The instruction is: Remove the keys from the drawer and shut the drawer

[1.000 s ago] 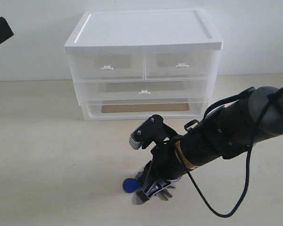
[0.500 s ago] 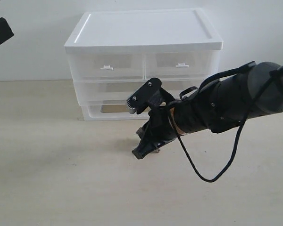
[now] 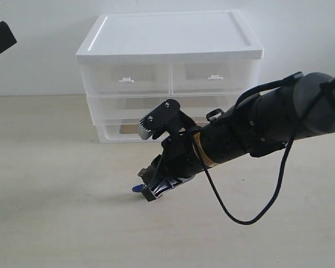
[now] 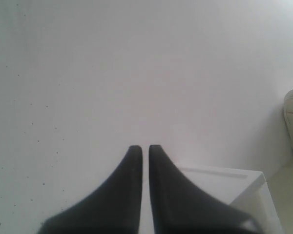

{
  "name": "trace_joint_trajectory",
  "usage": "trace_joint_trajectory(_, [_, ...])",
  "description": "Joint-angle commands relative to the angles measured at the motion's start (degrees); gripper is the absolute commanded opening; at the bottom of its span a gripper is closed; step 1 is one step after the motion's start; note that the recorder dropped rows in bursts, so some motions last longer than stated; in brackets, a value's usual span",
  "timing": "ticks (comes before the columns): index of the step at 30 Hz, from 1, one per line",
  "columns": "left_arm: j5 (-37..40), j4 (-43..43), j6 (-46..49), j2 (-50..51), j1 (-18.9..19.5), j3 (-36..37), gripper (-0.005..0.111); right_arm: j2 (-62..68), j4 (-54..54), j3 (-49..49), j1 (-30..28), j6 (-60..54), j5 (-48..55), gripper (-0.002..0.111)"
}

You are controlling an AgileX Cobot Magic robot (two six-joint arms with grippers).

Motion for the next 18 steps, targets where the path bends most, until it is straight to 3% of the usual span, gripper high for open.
trace_joint_trajectory(1, [0.44,-0.83,0.30,-0.41,0.18,0.23,0.004,-1.28,-0.11,-0.32,-0.12,0.89,4.59,0.000])
trace_joint_trajectory(12, [0.44,-0.83,0.30,-0.41,0.18,0.23,0.004,-1.28,-0.11,-0.32,-0.12,1.25,3.14,0.001])
trace_joint_trajectory(14, [0.44,-0.83,0.30,-0.41,0.18,0.23,0.004,-1.28,-0.11,-0.32,-0.12,2.12,4.76,0.009])
trace_joint_trajectory(18, [0.44,-0.83,0.30,-0.41,0.18,0.23,0.004,-1.28,-0.11,-0.32,-0.12,2.76,6.12,0.039])
